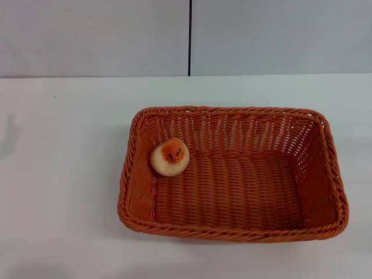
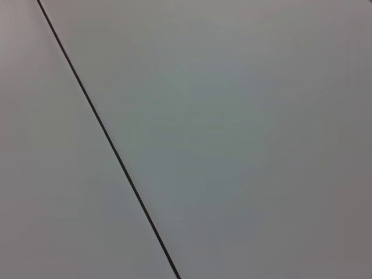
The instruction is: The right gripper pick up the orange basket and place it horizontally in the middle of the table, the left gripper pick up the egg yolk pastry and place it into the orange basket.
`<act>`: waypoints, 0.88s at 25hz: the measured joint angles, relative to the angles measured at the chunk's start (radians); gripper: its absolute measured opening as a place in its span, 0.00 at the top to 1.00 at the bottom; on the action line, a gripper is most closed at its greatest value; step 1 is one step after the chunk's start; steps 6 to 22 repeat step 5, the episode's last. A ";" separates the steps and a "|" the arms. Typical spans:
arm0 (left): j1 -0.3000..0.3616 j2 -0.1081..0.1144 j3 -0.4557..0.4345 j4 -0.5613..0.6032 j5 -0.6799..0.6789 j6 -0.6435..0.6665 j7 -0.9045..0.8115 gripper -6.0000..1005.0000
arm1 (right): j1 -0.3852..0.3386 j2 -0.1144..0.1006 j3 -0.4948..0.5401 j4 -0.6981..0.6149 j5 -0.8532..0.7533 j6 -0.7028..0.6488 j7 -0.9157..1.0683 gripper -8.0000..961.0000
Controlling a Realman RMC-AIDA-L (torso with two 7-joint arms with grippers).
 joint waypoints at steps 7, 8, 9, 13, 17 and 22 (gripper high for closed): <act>-0.007 -0.001 0.000 0.000 0.000 -0.001 0.000 0.19 | 0.002 0.000 -0.003 0.000 0.000 0.000 0.000 0.50; -0.007 -0.001 0.000 0.000 0.000 -0.001 0.000 0.19 | 0.002 0.000 -0.003 0.000 0.000 0.000 0.000 0.50; -0.007 -0.001 0.000 0.000 0.000 -0.001 0.000 0.19 | 0.002 0.000 -0.003 0.000 0.000 0.000 0.000 0.50; -0.007 -0.001 0.000 0.000 0.000 -0.001 0.000 0.19 | 0.002 0.000 -0.003 0.000 0.000 0.000 0.000 0.50; -0.007 -0.001 0.000 0.000 0.000 -0.001 0.000 0.19 | 0.002 0.000 -0.003 0.000 0.000 0.000 0.000 0.50; -0.007 -0.001 0.000 0.000 0.000 -0.001 0.000 0.19 | 0.002 0.000 -0.003 0.000 0.000 0.000 0.000 0.50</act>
